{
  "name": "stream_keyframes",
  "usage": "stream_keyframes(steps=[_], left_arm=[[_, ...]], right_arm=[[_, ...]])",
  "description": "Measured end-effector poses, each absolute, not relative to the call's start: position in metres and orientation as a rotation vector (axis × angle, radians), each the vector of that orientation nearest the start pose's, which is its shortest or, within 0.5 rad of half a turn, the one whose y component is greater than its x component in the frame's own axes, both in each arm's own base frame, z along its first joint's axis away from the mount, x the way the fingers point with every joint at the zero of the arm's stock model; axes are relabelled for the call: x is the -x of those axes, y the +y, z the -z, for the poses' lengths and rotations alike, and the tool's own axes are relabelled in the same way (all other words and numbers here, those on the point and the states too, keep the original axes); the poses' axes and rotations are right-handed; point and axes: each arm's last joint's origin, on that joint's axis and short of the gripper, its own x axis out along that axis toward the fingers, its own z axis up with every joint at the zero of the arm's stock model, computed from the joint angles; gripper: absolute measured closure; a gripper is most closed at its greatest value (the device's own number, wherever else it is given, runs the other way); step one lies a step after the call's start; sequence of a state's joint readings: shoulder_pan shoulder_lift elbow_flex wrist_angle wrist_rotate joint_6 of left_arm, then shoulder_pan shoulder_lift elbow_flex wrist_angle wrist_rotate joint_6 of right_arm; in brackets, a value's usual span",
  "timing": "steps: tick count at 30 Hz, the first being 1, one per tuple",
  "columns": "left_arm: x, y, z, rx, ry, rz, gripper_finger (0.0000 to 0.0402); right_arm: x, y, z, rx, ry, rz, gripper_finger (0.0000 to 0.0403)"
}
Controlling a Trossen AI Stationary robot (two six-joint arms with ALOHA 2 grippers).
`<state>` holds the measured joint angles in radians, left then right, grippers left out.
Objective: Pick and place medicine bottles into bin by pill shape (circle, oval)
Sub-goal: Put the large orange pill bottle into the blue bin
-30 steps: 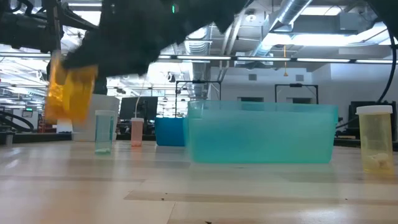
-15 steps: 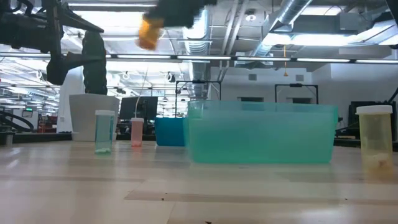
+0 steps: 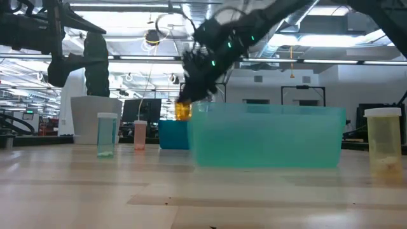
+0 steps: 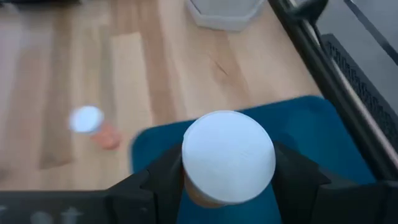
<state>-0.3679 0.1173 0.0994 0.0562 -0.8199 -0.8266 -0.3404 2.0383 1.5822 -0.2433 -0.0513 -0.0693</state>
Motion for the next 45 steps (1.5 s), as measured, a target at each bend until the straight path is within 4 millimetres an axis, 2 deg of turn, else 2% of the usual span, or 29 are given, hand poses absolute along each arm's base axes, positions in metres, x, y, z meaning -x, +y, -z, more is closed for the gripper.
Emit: stream_keyframes(steps=[3, 8, 18, 24, 27, 36, 39, 42, 45], left_arm=[[-0.093, -0.013, -0.193, 0.831, -0.217, -0.419, 0.0113], [-0.093, -0.013, -0.193, 0.830, -0.219, -0.431, 0.0113], [-0.093, -0.012, -0.193, 0.832, -0.223, -0.437, 0.0113], [-0.093, -0.012, -0.193, 0.837, -0.224, -0.437, 0.0113], [-0.093, -0.012, -0.193, 0.837, -0.224, -0.437, 0.0113], [-0.093, -0.013, -0.191, 0.828, -0.211, -0.442, 0.0113], [-0.093, -0.013, -0.191, 0.828, -0.207, -0.435, 0.0113], [-0.093, -0.013, -0.190, 0.823, -0.199, -0.437, 0.0113], [-0.093, -0.013, -0.189, 0.828, -0.192, -0.448, 0.0113]], right_arm=[[-0.427, -0.158, -0.205, -0.105, 0.675, 0.283, 0.0193], [-0.423, -0.165, -0.196, -0.095, 0.620, 0.314, 0.0188], [-0.428, -0.153, -0.196, -0.026, 0.600, 0.317, 0.0191], [-0.420, -0.140, -0.223, 0.047, 0.611, 0.364, 0.0189], [-0.416, -0.137, -0.228, 0.042, 0.633, 0.367, 0.0190], [-0.402, -0.137, -0.215, -0.020, 0.753, 0.381, 0.0190], [-0.376, -0.132, -0.208, -0.054, 0.759, 0.392, 0.0193], [-0.342, -0.127, -0.213, -0.058, 0.673, 0.451, 0.0192], [-0.318, -0.123, -0.213, -0.062, 0.556, 0.479, 0.0186]])
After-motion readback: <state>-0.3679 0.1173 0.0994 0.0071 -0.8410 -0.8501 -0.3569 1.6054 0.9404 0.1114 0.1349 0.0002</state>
